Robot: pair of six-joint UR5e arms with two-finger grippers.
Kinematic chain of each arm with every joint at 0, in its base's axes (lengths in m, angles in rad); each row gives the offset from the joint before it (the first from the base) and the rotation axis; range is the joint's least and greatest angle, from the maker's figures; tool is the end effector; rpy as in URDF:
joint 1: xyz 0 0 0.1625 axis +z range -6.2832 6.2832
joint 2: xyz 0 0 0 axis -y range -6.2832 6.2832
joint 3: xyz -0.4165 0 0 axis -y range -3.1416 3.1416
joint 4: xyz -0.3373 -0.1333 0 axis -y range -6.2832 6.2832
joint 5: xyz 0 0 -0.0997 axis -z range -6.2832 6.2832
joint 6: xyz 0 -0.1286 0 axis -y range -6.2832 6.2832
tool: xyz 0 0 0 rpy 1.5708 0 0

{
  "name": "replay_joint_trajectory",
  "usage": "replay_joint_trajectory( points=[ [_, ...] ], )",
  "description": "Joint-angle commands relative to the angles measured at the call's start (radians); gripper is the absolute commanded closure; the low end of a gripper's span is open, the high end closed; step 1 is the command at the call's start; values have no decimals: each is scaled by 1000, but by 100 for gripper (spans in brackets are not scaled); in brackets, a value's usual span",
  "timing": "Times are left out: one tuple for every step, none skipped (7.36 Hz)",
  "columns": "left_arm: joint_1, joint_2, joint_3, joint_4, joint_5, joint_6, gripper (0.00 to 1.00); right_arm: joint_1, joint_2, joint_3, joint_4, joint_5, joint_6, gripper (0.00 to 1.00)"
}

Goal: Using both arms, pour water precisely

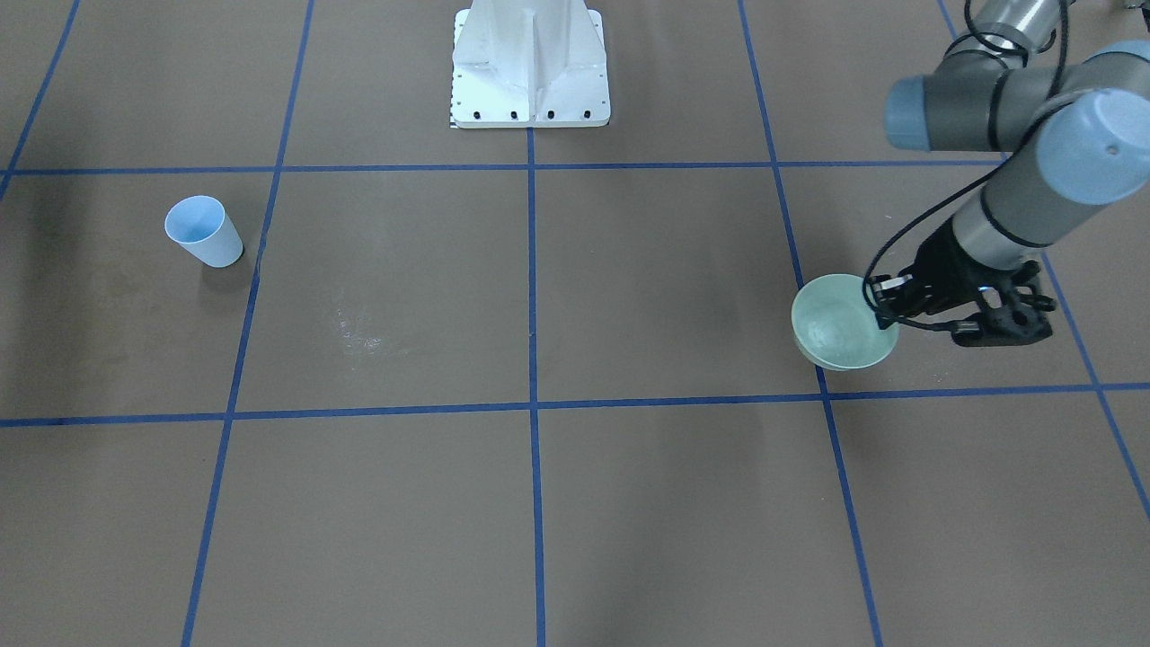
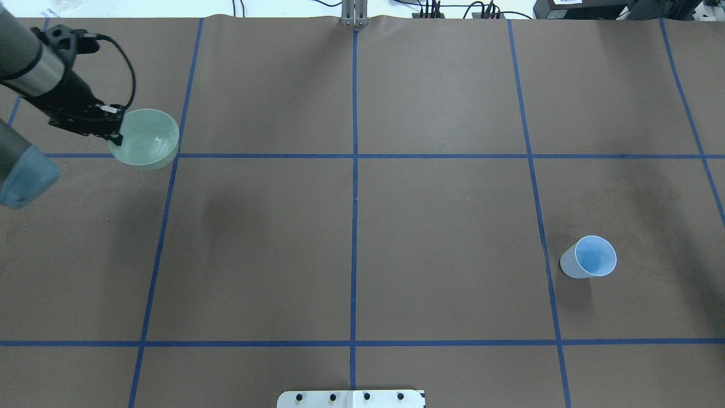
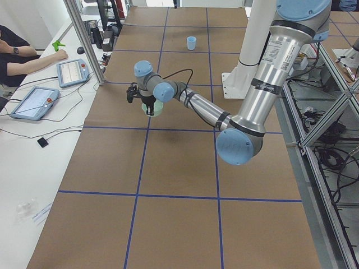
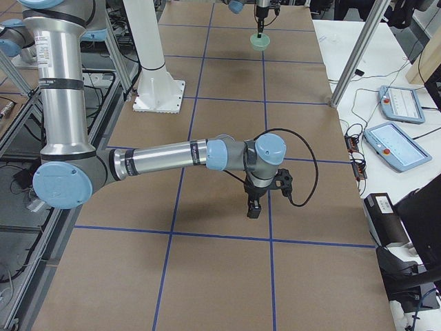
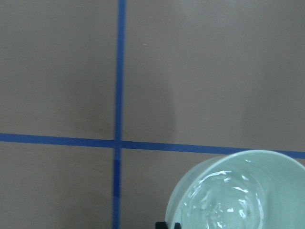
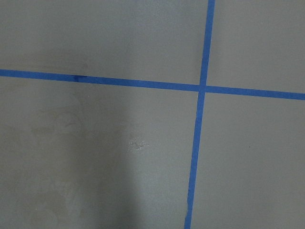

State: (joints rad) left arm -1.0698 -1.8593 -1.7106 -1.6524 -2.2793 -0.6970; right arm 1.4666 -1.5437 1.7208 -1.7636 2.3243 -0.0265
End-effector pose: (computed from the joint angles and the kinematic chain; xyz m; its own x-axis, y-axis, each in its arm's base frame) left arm 0.2255 -0.5150 0.4583 0.6628 0.0018 -0.7488 0.0082 0.9999 0.0097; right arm -0.0009 -0.4438 0.6148 0.7234 -0.0915 0.6843 0.1232 0.9924 0.0024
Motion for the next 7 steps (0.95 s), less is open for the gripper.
replay_joint_trajectory(
  points=[
    [-51, 153, -1, -50, -12, 137, 100, 0, -13, -7, 4, -2, -64, 0],
    [-48, 229, -1, -154, -11, 104, 100, 0, -15, -6, 6, 0, -64, 0],
    [-47, 277, 2, -269, -11, 11, 100, 0, -15, -6, 6, 0, -64, 0],
    [-41, 336, 11, -402, -12, -77, 100, 0, -15, -6, 6, 0, -64, 0],
    [-35, 354, 8, -490, -41, -199, 100, 0, -15, -6, 6, 0, -64, 0],
    [2, 355, 11, -545, -46, -278, 100, 0, -15, -9, 6, 0, -66, 0],
    [43, 356, 19, -559, -39, -283, 100, 0, -15, -7, 6, 0, -64, 0]
  ],
)
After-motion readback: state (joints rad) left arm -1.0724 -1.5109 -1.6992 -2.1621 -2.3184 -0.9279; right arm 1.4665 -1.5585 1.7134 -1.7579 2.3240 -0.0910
